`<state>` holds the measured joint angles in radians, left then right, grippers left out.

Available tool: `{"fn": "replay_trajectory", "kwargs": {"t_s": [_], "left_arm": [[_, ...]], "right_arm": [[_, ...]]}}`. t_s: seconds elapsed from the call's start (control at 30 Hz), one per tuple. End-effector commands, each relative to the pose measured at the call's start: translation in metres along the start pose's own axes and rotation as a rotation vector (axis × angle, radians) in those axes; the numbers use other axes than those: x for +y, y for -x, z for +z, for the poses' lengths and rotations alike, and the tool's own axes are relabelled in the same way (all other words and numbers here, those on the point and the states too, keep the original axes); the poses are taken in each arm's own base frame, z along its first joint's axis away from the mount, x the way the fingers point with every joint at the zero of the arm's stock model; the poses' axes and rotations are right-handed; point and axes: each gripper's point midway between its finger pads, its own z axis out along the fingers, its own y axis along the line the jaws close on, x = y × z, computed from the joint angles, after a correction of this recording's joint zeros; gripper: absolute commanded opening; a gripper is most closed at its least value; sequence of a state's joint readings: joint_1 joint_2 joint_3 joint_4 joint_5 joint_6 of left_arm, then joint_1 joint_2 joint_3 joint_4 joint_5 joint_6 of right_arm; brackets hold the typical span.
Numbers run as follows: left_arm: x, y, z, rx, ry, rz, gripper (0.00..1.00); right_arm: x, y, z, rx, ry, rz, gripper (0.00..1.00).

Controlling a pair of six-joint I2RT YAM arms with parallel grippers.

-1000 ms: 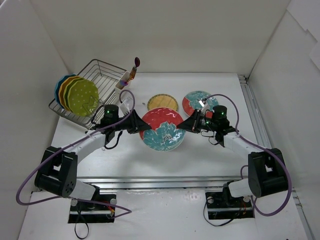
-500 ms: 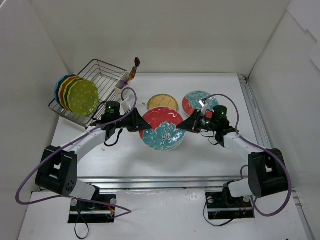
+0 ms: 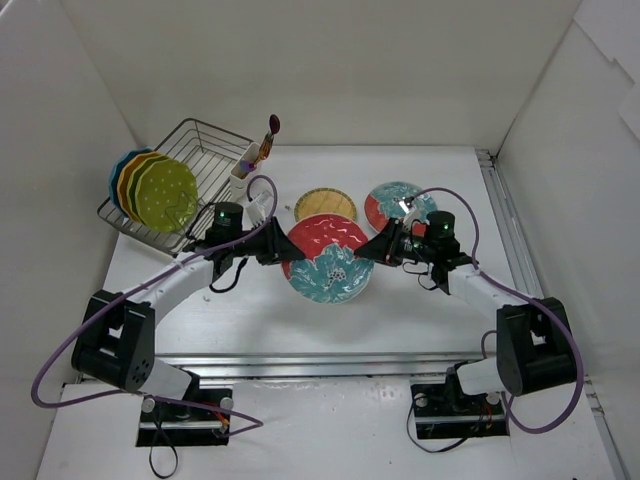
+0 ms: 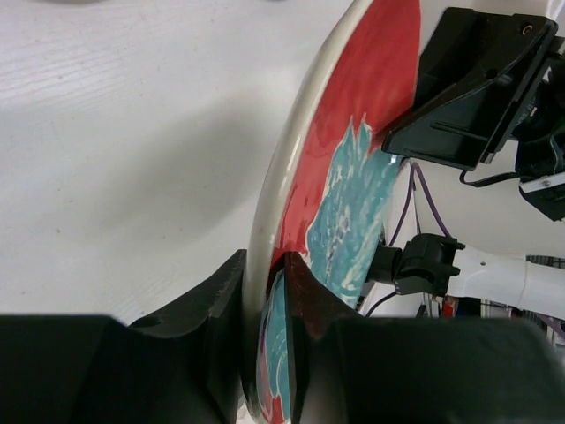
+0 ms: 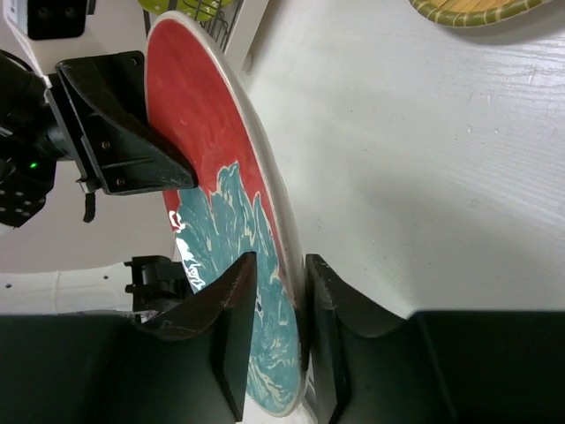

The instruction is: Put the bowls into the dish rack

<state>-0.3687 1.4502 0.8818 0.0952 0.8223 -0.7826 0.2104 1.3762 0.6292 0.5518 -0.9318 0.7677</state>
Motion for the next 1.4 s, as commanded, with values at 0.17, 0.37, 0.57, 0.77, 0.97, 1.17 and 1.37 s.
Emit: {"fn": "replay_trajectory", "kwargs": {"t_s": [0.17, 0.37, 0.57, 0.77, 0.97, 1.17, 1.37], "left_arm": [[-0.092, 0.014, -0.023, -0.074, -0.241, 0.270, 0.00], [-0.096, 0.019, -0.032, -0.108, -0.233, 0.293, 0.00], [-0.096, 0.023, -0.040, -0.128, -0.224, 0.301, 0.00], [-0.075, 0.036, -0.049, -0.157, -0.110, 0.309, 0.00], [-0.054, 0.048, -0.059, -0.200, -0.008, 0.311, 0.00], [-0.048, 0.062, -0.072, -0.242, 0.069, 0.342, 0.00], [-0.059, 0.089, -0.106, -0.353, 0.151, 0.431, 0.00]], "right_arm": [[0.040, 0.008, 0.003, -0.004, 0.145, -0.135, 0.51], [0.036, 0.007, 0.003, -0.013, 0.130, -0.138, 0.66], [0.025, 0.009, 0.005, -0.027, 0.099, -0.127, 0.77], [0.042, 0.025, -0.003, -0.057, 0.133, -0.149, 0.84], [0.067, 0.048, -0.018, -0.120, 0.158, -0.208, 0.92], [0.039, 0.050, -0.030, -0.109, 0.009, -0.197, 0.98], [0.033, 0.063, -0.059, -0.182, -0.184, -0.317, 0.98]]}}
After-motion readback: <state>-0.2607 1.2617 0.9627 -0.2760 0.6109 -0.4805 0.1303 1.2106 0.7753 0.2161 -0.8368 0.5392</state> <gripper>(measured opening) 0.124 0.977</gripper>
